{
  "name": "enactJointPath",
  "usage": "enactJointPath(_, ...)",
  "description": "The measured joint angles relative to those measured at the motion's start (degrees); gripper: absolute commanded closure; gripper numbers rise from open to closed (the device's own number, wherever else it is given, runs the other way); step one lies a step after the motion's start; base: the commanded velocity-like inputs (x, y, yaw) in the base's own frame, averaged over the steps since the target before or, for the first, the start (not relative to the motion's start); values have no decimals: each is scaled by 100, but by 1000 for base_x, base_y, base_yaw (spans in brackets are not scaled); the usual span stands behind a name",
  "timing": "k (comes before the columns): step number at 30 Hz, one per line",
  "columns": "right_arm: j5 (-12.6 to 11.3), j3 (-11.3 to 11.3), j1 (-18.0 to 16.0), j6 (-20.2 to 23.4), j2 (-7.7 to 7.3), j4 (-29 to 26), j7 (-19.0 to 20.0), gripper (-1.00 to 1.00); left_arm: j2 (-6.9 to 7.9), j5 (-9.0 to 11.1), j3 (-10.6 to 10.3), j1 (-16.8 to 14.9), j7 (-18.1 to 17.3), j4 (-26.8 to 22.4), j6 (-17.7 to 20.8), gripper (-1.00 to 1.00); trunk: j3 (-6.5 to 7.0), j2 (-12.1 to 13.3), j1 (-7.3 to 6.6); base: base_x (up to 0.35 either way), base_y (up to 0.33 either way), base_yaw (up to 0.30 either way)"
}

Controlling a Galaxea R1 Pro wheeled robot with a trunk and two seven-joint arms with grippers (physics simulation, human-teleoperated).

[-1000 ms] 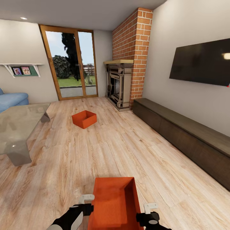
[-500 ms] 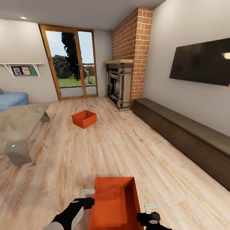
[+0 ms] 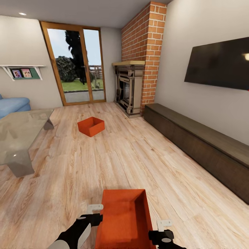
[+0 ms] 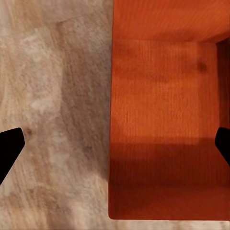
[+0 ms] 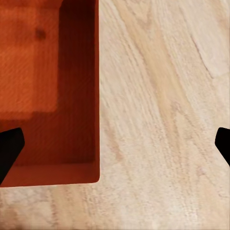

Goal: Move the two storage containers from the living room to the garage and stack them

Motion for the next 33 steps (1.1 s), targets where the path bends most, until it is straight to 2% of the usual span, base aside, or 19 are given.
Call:
enactJointPath(15,-5,0,0,17,-7,0,0,-100,-49,0,8,0,9,1,0,-100,-138,0,0,0,0,0)
enactJointPath(19,-5,-1,0,15,-7,0,0,-100,-49,0,8,0,9,6,3,-100,-210,-80,44,0,0,0)
enactJointPath(33,20,26,-14,8,-3,-54,-6,-100,-49,-1,8,0,42,15,1,-100,-227,-80,44,0,0,0)
